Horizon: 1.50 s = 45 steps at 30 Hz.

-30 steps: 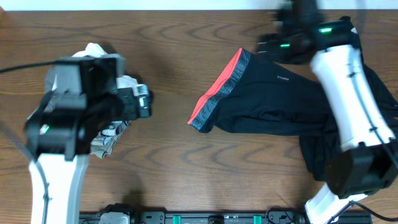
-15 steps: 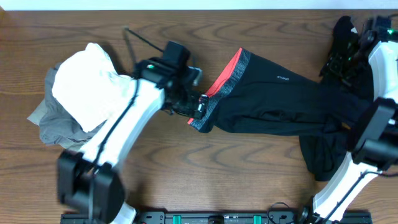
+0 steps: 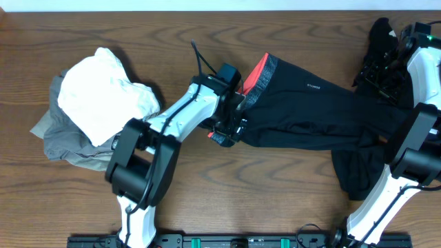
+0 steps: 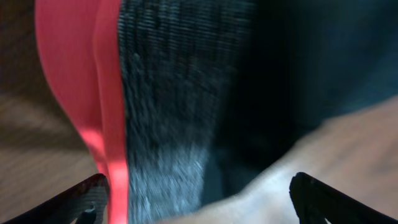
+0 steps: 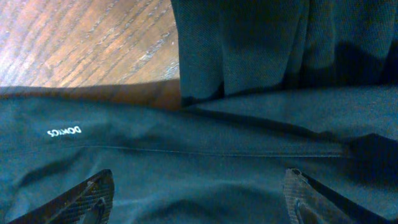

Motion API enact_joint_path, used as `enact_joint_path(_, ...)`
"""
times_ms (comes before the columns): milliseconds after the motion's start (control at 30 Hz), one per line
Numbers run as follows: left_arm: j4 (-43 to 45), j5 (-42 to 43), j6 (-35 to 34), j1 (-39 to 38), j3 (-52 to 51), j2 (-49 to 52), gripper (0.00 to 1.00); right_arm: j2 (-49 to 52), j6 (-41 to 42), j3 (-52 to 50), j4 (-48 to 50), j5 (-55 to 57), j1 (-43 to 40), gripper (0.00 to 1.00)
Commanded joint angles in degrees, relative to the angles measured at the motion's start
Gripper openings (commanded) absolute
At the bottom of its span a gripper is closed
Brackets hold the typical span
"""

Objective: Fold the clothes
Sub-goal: 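Grasp the waistband with the left gripper and release the right gripper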

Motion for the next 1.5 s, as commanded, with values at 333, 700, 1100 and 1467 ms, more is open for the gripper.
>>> enact_joint_path(333,-6.8,-18.4,-8.8,0.5,0.6,3.2,0.06,-0.8,-3.4,0.0,2.4,1.4,-0.5,0.81)
enact_joint_path(700,-15.9,-25.8,-18.7,7.5,0.6,-9.6,0.06,1.3,0.4,-9.7,11.0,4.9,-0.5,0.47)
enact_joint_path(1100,-16.1,-25.8,-18.3,11.3,0.6,-18.7,0.06,1.6,7.4,-19.9,16.1,25.1,-4.2,0.01)
enact_joint_path(1467,-17.0,-25.9,-16.5,13.2,0.6,-19.1,0.06,1.6,10.6,-5.5,2.7,24.4,-23.9,0.01)
